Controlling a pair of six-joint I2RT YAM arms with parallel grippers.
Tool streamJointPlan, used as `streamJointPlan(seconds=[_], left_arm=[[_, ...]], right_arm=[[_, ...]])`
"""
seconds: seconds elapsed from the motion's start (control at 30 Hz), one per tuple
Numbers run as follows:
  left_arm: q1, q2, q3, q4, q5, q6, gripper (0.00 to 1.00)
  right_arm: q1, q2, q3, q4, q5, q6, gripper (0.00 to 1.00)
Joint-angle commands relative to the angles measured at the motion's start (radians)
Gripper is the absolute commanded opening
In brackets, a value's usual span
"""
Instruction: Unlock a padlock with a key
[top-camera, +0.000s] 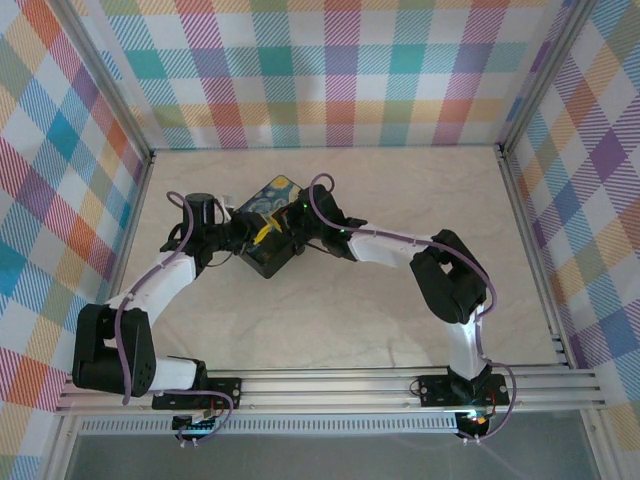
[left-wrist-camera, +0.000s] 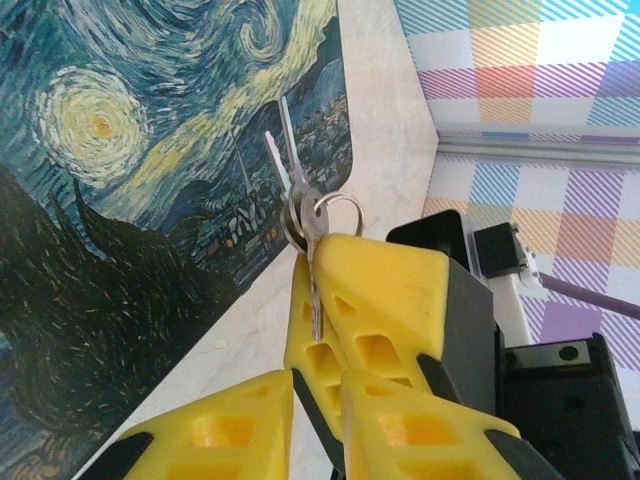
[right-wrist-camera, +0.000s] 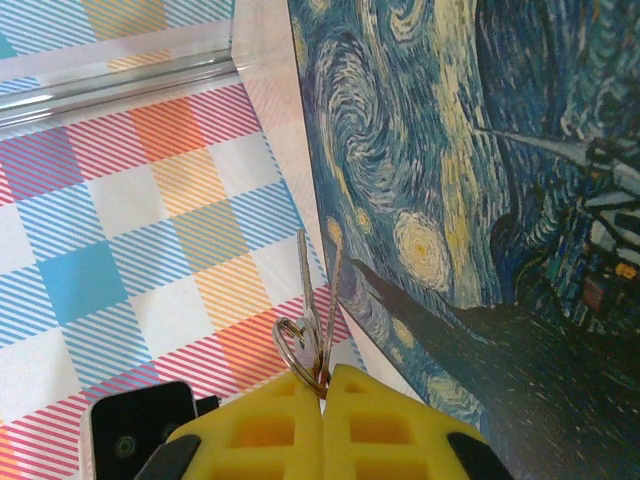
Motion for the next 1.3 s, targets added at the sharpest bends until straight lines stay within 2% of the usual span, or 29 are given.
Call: streamJointPlan(seconds=[0.0, 0.43, 0.97, 1.1, 1.2, 1.27], left_arm=[[-0.006, 0.020, 0.016, 0.039, -0.011, -0.008, 0.19], [0.020, 0.034, 0.027, 0.079, -0.010, -0.014, 0.18], [0.038, 0.025, 0.033, 0.086, -0.022, 0.025, 0.00], [0.039, 0.006, 0.068, 0.001, -0.023, 0.146, 0.00], [0.041, -0.024, 0.108, -0.146, -0.048, 0.271, 0.00], [0.046, -0.030, 0.111, -0.170, -0.031, 0.298, 0.00]], right_arm=[[0.010, -0.005, -0.011, 0.064, -0.022, 0.041, 0.00], [0.039, -0.016, -0.029, 0.102, -0.054, 0.058, 0.00], [0.060, -0.014, -0.056, 0.165, -0.082, 0.113, 0.00], [0.062, -0.045, -0.095, 0.138, -0.058, 0.091, 0.02], [0.056, -0.084, -0.132, 0.064, -0.006, 0.031, 0.11], [0.048, -0.104, -0.156, 0.039, 0.016, 0.000, 0.17]])
